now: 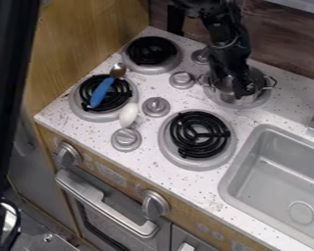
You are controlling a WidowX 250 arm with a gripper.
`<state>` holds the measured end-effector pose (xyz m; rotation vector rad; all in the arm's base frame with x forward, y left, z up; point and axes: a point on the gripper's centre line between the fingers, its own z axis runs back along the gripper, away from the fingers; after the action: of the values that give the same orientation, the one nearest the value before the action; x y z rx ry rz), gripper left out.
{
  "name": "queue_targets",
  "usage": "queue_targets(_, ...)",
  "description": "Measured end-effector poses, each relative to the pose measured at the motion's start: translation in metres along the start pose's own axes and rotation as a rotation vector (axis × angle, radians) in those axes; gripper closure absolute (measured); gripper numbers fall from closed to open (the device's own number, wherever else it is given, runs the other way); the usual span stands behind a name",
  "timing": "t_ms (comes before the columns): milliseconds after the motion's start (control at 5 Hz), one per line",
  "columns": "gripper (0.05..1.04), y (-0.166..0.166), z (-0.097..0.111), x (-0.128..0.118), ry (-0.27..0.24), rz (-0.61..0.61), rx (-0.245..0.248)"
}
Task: Moved the silver pot to the lower right burner
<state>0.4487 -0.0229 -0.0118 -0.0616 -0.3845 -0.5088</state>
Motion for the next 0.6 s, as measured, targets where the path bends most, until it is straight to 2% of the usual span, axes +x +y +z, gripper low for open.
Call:
queue_targets(400, 0.083, -0.033, -0.009, 0.014, -0.006, -0.074, -0.063)
queue_targets(600, 0.083, -0.045, -0.032, -0.001, 0.048, -0.08, -0.097)
